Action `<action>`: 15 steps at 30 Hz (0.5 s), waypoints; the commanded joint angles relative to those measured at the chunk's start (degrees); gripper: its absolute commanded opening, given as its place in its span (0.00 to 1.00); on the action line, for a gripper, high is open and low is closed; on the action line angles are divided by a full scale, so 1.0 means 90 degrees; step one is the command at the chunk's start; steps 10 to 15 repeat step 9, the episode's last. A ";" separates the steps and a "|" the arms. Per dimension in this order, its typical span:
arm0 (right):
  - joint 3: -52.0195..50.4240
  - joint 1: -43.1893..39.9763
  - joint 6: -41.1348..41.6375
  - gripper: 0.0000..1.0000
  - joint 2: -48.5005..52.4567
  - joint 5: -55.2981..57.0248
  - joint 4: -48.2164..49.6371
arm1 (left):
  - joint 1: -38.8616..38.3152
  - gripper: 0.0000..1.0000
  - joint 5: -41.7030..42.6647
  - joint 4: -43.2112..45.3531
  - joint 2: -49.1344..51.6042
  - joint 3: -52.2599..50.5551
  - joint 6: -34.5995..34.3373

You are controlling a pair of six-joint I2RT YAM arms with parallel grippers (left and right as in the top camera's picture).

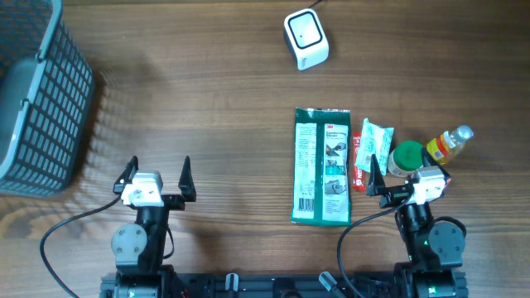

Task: Scan the item barcode

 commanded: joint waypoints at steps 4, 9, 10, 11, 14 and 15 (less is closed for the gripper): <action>-0.0007 -0.0044 0.0095 1.00 -0.0051 0.0104 0.0015 | 0.0022 1.00 0.0148 -0.0056 -0.0039 -0.0007 0.0126; -0.0007 -0.0044 0.0095 1.00 -0.0051 0.0104 0.0017 | 0.0022 1.00 0.0148 -0.0056 -0.0039 -0.0007 0.0126; -0.0007 -0.0044 0.0095 1.00 -0.0051 0.0104 0.0017 | 0.0022 1.00 0.0148 -0.0056 -0.0039 -0.0007 0.0126; -0.0007 -0.0044 0.0095 1.00 -0.0051 0.0104 0.0017 | 0.0022 1.00 0.0148 -0.0056 -0.0039 -0.0007 0.0126; -0.0007 -0.0044 0.0095 1.00 -0.0051 0.0104 0.0017 | 0.0022 1.00 0.0148 -0.0056 -0.0039 -0.0007 0.0126; -0.0007 -0.0044 0.0095 1.00 -0.0051 0.0104 0.0017 | 0.0022 1.00 0.0148 -0.0056 -0.0039 -0.0007 0.0126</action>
